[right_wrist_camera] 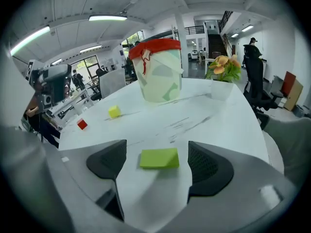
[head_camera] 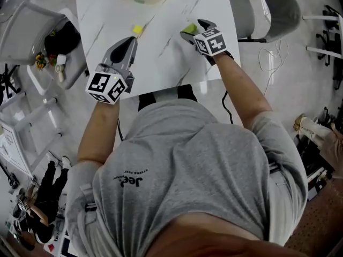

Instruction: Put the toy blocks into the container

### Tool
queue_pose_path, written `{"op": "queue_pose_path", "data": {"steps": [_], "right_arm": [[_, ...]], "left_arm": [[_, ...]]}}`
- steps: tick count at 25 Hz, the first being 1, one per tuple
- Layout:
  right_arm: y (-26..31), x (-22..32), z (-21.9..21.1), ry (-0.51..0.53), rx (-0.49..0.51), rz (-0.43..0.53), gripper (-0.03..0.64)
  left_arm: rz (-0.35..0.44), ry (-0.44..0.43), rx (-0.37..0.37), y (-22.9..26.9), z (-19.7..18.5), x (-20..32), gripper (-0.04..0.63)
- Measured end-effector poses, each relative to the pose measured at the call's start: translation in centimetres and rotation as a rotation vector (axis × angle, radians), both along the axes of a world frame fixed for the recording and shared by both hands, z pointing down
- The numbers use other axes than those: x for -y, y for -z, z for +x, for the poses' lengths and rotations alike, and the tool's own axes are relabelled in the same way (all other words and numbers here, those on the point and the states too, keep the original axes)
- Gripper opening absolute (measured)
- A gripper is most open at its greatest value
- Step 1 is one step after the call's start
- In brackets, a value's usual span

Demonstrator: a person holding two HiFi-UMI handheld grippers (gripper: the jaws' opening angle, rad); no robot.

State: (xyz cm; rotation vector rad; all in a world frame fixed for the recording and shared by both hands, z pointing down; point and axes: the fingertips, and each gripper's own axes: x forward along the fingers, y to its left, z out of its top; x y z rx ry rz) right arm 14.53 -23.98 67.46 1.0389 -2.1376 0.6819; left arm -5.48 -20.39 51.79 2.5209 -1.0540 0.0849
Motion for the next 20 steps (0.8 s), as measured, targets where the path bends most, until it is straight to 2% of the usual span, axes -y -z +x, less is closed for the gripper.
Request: {"op": "queue_pose_path", "data": {"steps": [5, 6, 7, 8, 12, 20], "right_arm": [[-2.4, -0.1, 0.2, 0.016, -0.082, -0.021, 0.371], [-2.8, -0.2, 0.4, 0.026, -0.111, -0.023, 0.354], [-2.9, -0.2, 0.6, 0.036, -0.130, -0.024, 0.284], [-2.9, -0.2, 0.6, 0.040, -0.128, -0.030, 0.282], [-0.7, 0.2, 0.1, 0.030, -0.053, -0.021, 0.279], [9.5, 4.2, -2.4, 0.052, 0.066, 0.137, 0.279]], "left_arm": [[-0.013, -0.009, -0.003, -0.8, 0.3, -0.2, 0.058], [-0.014, -0.009, -0.004, -0.8, 0.2, -0.2, 0.058], [-0.016, -0.008, -0.005, -0.8, 0.1, -0.2, 0.058], [-0.017, -0.005, -0.006, -0.8, 0.0, -0.3, 0.058], [-0.012, 0.009, -0.018, -0.3, -0.7, -0.2, 0.058], [0.045, 0.006, -0.030, 3.4, -2.0, 2.0, 0.058]]}}
